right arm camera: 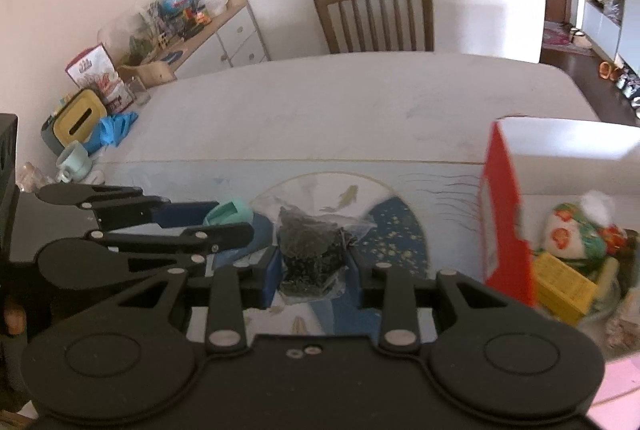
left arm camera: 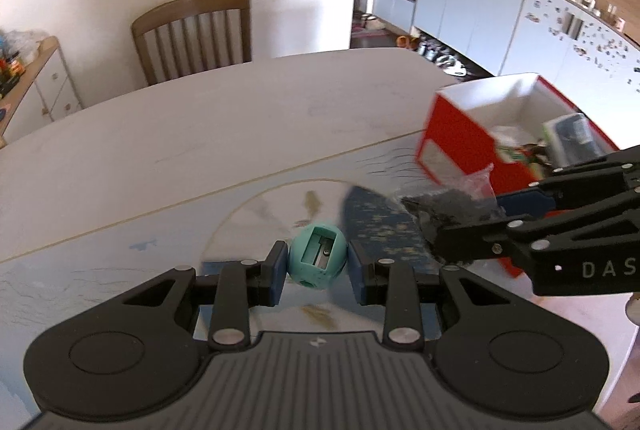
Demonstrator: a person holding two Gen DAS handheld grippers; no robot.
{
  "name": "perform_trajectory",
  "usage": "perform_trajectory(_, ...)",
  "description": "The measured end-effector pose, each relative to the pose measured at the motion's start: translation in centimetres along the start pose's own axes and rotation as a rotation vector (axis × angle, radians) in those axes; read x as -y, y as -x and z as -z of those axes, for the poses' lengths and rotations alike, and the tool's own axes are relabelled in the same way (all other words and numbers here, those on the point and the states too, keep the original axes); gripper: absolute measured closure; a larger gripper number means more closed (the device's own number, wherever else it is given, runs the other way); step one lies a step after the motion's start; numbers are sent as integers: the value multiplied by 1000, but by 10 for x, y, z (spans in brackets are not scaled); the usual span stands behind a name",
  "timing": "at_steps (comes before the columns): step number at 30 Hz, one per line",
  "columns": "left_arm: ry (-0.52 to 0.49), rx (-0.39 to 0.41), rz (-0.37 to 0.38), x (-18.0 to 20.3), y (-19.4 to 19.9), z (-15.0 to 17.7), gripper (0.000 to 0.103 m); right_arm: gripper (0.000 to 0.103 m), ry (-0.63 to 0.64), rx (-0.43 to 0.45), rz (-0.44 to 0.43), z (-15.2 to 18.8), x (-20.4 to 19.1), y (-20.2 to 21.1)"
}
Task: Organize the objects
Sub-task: 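Carry the black bag and teal sharpener into the shoebox and open both grippers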
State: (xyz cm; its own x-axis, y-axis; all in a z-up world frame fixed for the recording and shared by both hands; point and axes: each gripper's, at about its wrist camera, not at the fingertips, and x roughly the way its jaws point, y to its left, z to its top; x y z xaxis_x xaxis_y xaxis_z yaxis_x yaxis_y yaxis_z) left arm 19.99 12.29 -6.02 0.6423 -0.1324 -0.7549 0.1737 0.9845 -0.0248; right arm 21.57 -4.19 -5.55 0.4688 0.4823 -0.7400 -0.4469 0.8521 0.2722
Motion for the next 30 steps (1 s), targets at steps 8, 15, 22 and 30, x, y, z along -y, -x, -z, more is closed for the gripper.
perform_trajectory(8, -37, 13, 20, 48, 19, -16, 72, 71, -33, 70, 24, 11, 30, 45)
perform_trajectory(15, -75, 28, 43, 93, 21, -28, 72, 71, -67, 106, 50, 21, 65, 72)
perform_trajectory(22, -123, 36, 65, 141, 9, -43, 72, 71, -99, 127, 94, 31, 110, 93)
perform_trajectory(30, -156, 29, 87, 186, -16, -59, 72, 71, -139, 120, 155, 43, 164, 106)
